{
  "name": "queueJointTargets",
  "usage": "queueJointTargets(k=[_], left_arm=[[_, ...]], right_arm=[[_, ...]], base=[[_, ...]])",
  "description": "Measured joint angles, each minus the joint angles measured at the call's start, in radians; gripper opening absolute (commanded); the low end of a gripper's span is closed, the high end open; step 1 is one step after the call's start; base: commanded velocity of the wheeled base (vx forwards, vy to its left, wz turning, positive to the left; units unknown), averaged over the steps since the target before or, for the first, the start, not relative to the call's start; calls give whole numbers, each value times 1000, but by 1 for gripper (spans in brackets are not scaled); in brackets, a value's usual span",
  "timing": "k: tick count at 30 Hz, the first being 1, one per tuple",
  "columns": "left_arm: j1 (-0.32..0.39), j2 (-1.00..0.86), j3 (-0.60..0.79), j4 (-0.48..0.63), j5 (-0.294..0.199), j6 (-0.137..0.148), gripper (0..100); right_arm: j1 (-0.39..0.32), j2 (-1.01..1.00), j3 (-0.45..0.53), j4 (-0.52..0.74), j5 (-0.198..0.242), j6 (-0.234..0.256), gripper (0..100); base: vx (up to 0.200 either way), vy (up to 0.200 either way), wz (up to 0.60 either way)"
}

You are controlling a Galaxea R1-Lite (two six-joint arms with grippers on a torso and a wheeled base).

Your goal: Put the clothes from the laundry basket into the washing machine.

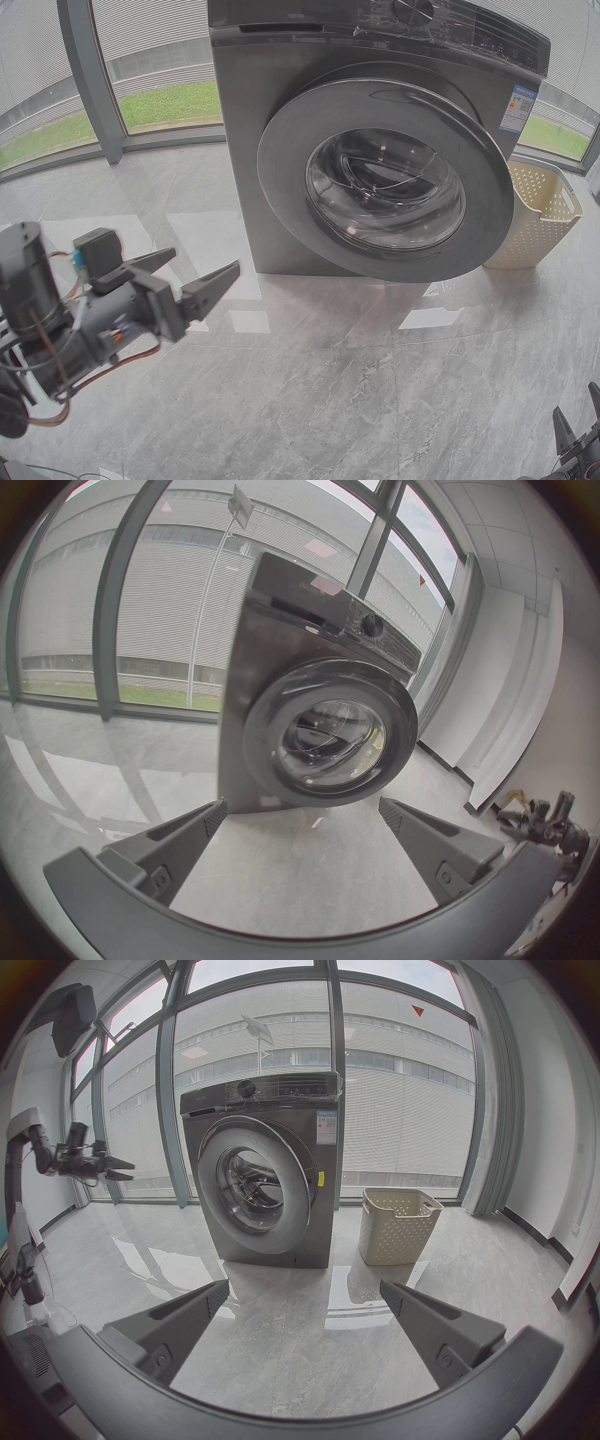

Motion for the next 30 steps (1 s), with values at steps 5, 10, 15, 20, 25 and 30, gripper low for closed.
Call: queueJointTargets(k=[5,10,15,20,25,30], left_arm=[[91,-245,174,56,-22,44,100],[205,-484,301,169,-46,81,100],[319,-742,391,353,-79,106,100],[442,-1000,464,573,-105,132,100],[590,-1159,507,703,-115,153,100],[648,-1257,527,739,-122,161,100]], right_arm=[[0,0,0,0,0,0,100],[0,0,0,0,0,-1,100],[0,0,0,0,1,-1,100],[0,0,0,0,1,-1,100],[0,0,0,0,1,0,100],[0,0,-2,-21,6,6,100]], base=[[0,0,0],[0,0,0],[0,0,0],[0,0,0],[0,0,0],[0,0,0]])
